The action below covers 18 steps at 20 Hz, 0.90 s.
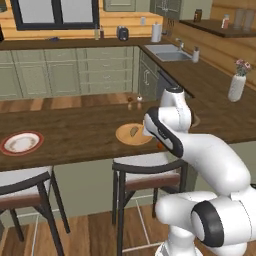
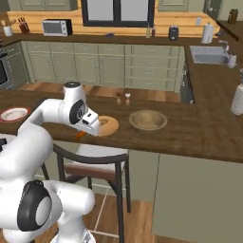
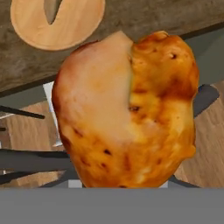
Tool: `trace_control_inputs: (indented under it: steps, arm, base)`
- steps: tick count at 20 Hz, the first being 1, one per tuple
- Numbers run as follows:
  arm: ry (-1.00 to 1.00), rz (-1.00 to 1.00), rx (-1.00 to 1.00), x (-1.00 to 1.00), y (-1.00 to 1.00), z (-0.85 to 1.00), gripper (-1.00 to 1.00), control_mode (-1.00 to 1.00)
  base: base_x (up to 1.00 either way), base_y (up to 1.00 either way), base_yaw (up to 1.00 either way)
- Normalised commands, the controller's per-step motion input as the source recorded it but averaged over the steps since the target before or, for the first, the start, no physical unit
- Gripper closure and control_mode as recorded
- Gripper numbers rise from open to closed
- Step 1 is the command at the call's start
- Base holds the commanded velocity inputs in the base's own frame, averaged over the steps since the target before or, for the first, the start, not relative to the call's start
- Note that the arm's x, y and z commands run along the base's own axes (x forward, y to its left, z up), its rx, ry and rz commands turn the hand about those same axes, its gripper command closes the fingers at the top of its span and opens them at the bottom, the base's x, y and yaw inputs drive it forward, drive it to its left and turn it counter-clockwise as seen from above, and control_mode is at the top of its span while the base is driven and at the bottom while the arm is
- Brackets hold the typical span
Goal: Pick the chicken drumstick and sweet potato from their plates and place them in the bowl. Then put the bowl in the fridge.
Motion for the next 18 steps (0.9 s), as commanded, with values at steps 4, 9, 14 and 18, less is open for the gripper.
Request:
trace_control_inputs:
  steps: [4,9,14,18]
  arm:
    - [0.00,0.00,0.00,0.00,0.00,0.00,1.00,1.00]
    - [0.00,0.00,0.00,0.00,0.00,0.00,1.00,1.00]
    - [0.00,0.00,0.00,0.00,0.00,0.00,1.00,1.00]
    - [0.00,0.00,0.00,0.00,0.00,0.00,1.00,1.00]
  base:
    - [0.09,-0.73,0.00]
    - [0.27,-0.54,0.00]
    - [0.64,-0.14,0.01]
    - [0.66,-0.05,0.01]
